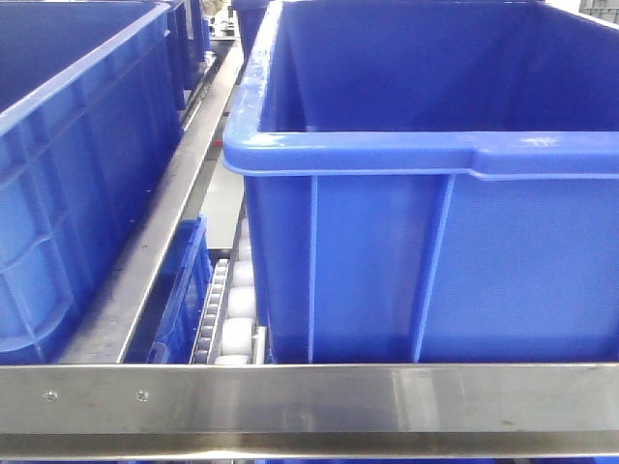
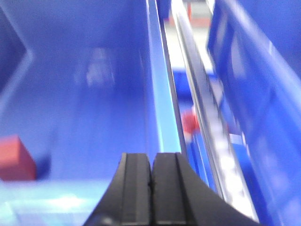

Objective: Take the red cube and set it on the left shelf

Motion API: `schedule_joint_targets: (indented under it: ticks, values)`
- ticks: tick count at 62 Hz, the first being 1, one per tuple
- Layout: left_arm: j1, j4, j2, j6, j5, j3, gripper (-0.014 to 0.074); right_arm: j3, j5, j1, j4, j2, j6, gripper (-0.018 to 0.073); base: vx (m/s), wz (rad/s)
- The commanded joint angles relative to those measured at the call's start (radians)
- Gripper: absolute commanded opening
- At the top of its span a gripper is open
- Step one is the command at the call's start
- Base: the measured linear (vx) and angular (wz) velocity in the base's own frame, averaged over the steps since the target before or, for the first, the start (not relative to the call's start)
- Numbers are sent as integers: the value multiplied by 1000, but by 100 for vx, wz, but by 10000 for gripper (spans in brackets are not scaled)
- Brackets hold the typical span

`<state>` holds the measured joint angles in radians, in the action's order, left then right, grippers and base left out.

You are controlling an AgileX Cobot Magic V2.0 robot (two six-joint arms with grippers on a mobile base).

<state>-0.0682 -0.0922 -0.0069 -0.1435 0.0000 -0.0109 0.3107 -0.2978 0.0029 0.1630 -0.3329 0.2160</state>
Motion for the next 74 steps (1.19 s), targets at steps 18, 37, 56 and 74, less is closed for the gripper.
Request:
schedule_joint_targets:
  ticks: [18,37,56,74]
  values:
    - [-4,-6,8,-1,-83,-22,106,28,76,-5,15,-3,-8,54,1,6]
    - [-4,-6,8,-1,-83,-22,106,28,76,-5,15,-3,-8,54,0,0]
    - [-4,-6,7,-1,-83,-22,106,10,92,-3,23,31,-8,54,0,0]
    - [-4,-6,7,-1,-83,-22,106,-224,320,-4,24,229,-8,54,0,0]
